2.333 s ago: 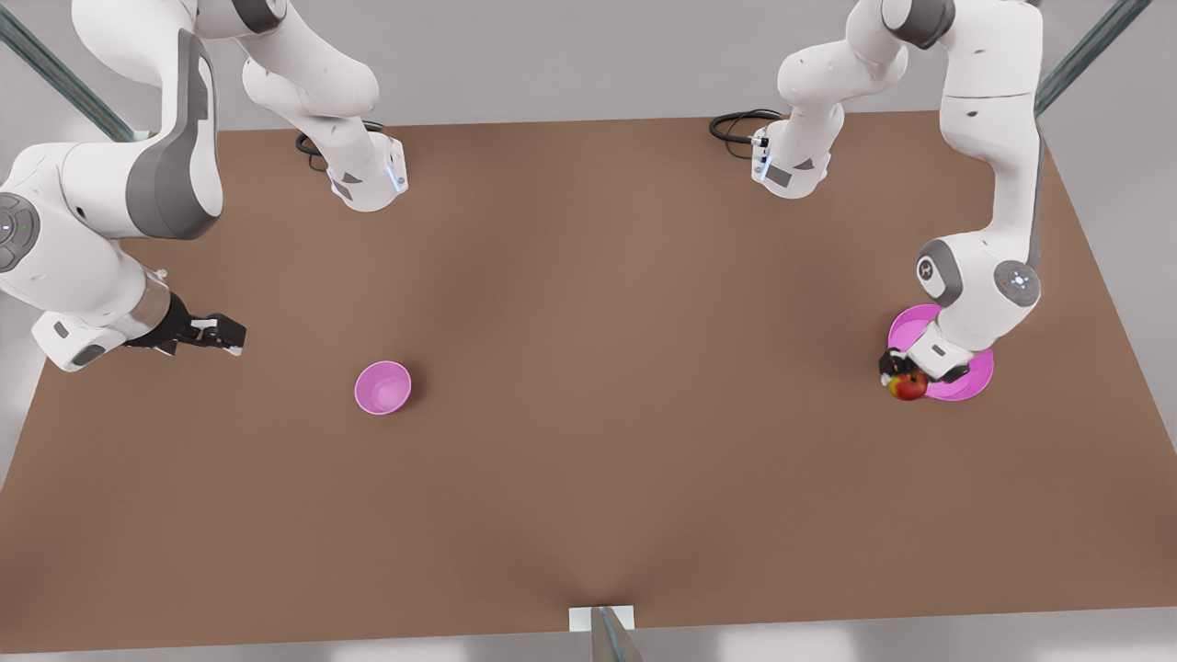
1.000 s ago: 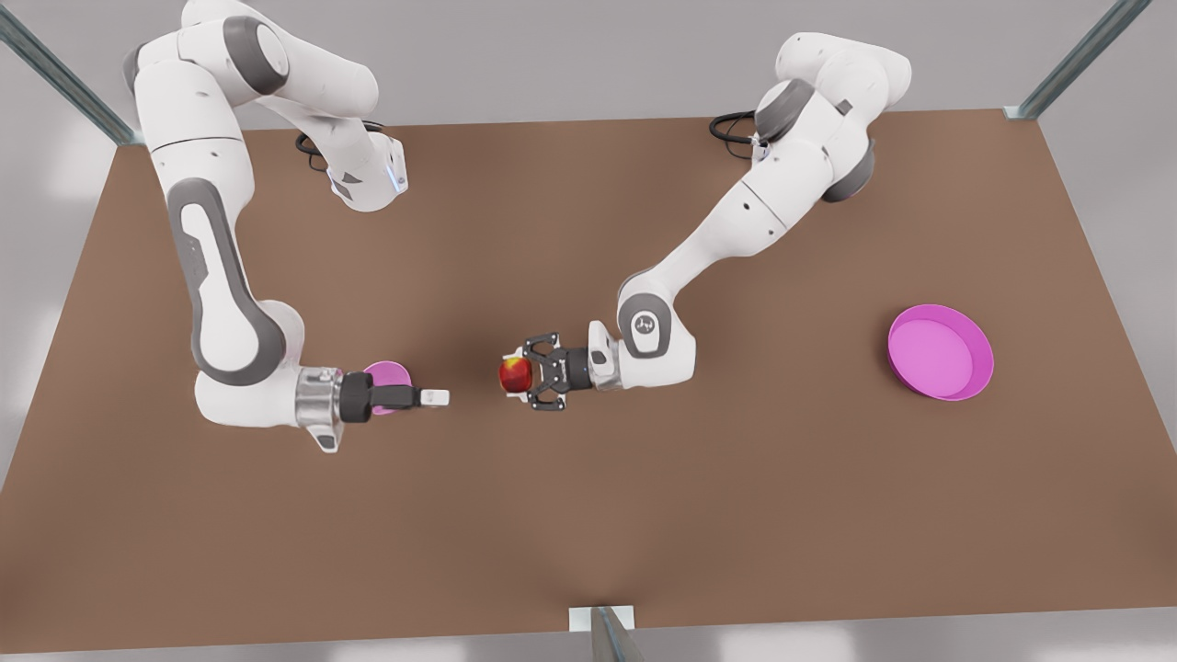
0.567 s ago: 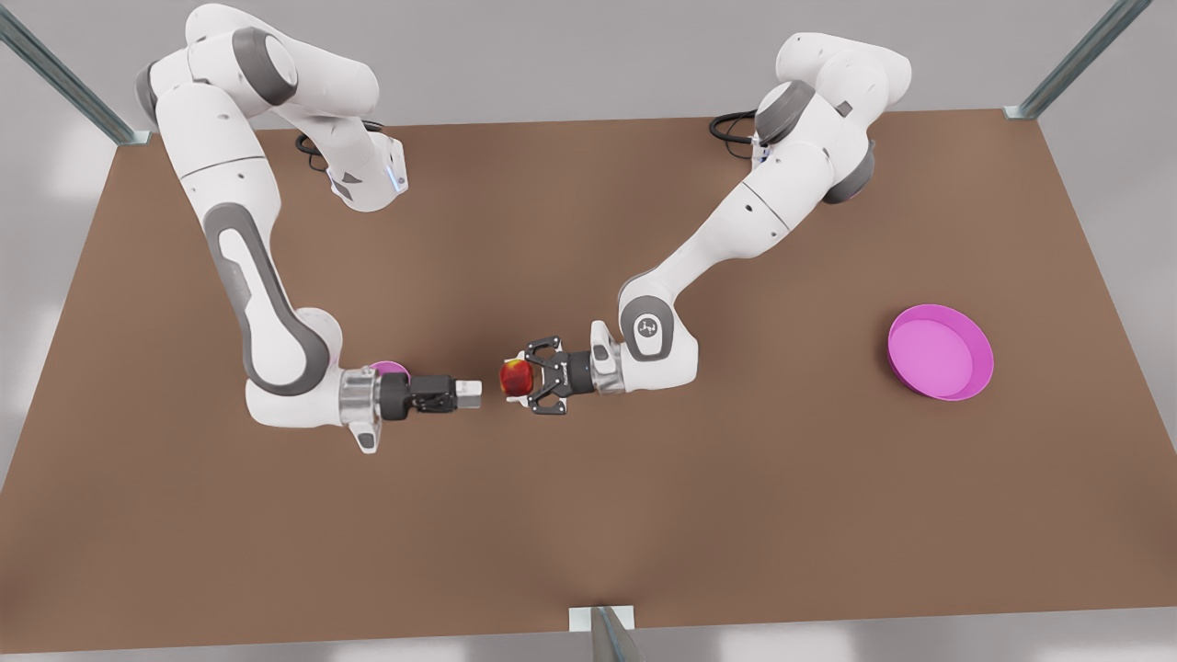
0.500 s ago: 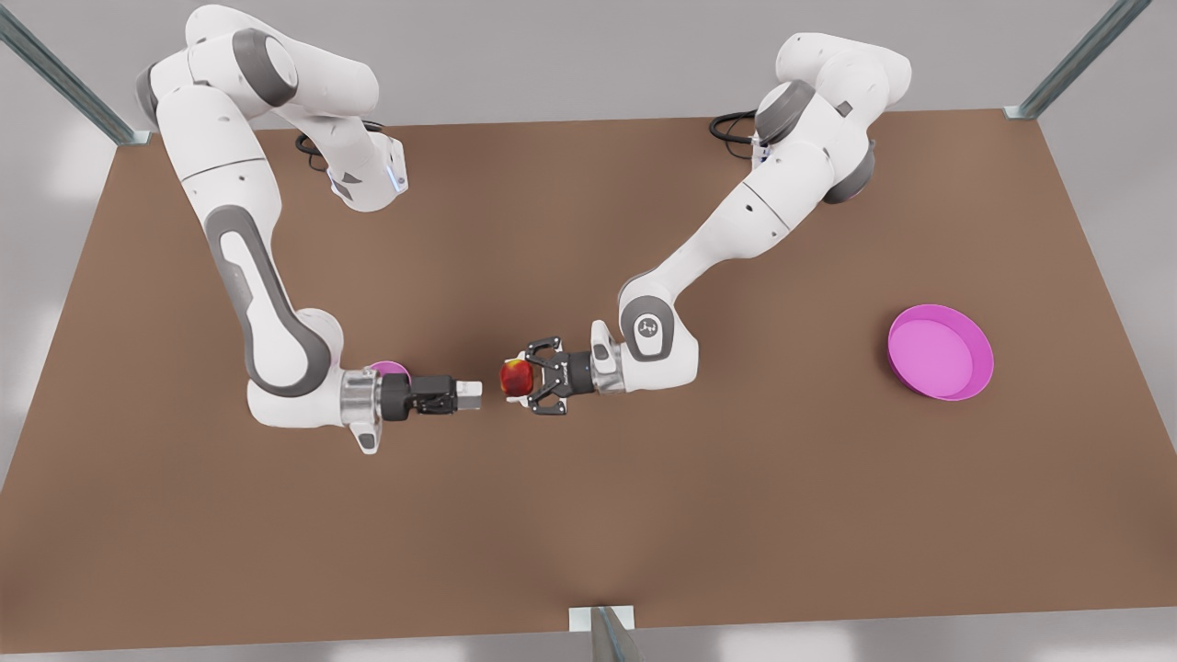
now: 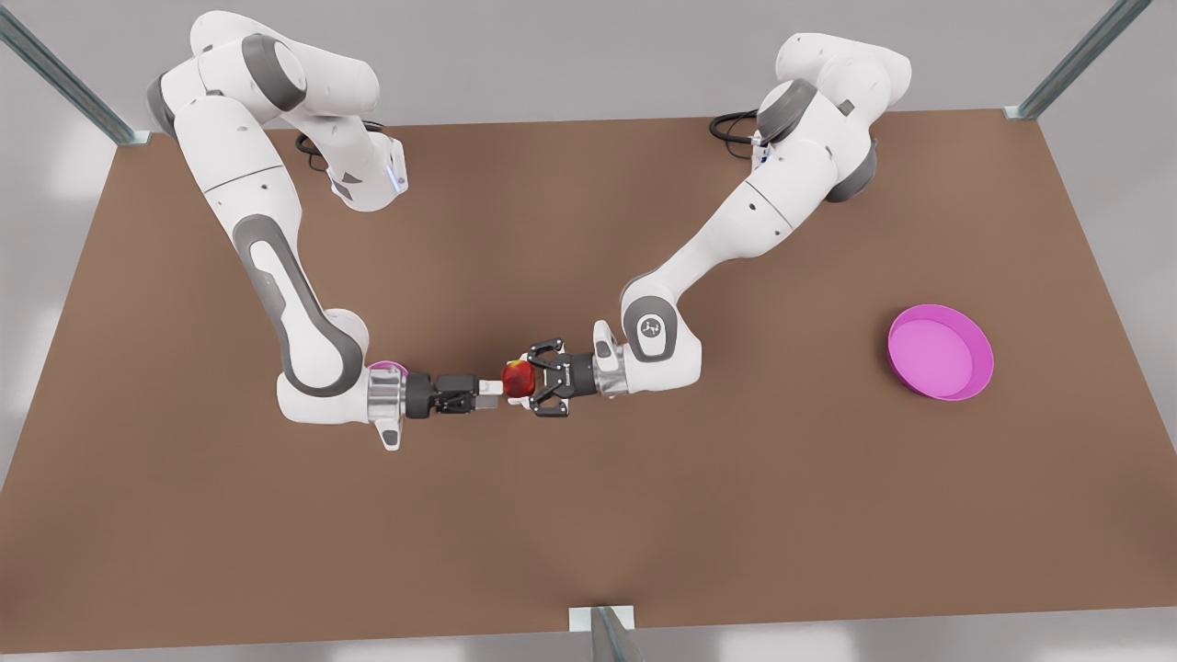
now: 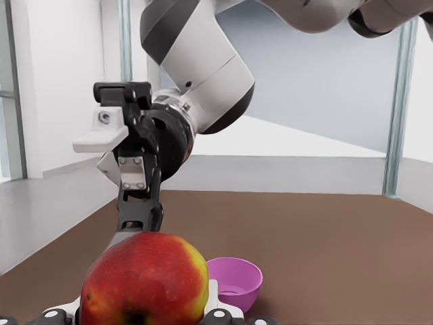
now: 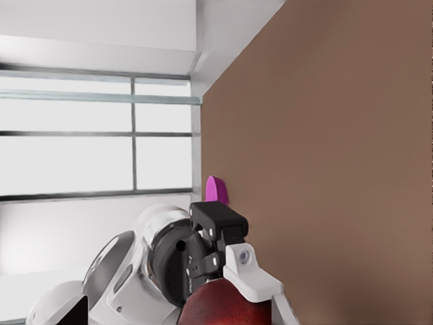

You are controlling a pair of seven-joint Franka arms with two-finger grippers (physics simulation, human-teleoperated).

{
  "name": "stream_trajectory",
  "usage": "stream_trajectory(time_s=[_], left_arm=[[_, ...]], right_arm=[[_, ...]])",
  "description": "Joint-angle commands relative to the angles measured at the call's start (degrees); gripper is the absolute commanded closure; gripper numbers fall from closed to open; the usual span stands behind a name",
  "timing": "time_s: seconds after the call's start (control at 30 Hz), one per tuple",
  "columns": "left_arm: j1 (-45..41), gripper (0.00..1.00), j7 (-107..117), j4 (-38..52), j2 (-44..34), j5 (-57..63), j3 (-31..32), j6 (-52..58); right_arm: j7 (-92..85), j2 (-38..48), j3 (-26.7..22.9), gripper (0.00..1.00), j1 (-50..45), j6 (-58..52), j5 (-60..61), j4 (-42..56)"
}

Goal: Use the left arm to pick up the apple from the plate, transfer it to the gripper of the right arm, and then use the right arm to place it into the bowl

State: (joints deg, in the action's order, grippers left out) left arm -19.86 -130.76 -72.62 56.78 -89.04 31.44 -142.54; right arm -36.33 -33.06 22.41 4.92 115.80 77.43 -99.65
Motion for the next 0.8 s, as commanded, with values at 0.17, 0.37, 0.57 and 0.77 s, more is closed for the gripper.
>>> stream_trajectory(time_s=[0.17, 0.37, 0.57, 0.77], left_arm=[[0.0, 0.35, -2.0, 0.1, -0.1, 0.5, -0.1, 0.5], [0.0, 0.35, -2.0, 0.1, -0.1, 0.5, -0.1, 0.5], [0.0, 0.35, -2.0, 0.0, -0.1, 0.6, -0.2, 0.5], [0.0, 0.35, -2.0, 0.1, -0.1, 0.5, 0.0, 0.5]], right_arm=[[2.8, -0.7, 0.0, 0.00, 0.0, 1.0, -0.1, -0.3], [2.7, 1.5, 0.1, 0.00, 0.0, 0.0, -0.1, -3.7], [2.6, 2.7, 0.1, 0.00, 0.3, -1.3, -0.1, -5.7], [2.5, 1.7, 0.1, 0.00, -0.9, 1.4, 0.0, -5.3]])
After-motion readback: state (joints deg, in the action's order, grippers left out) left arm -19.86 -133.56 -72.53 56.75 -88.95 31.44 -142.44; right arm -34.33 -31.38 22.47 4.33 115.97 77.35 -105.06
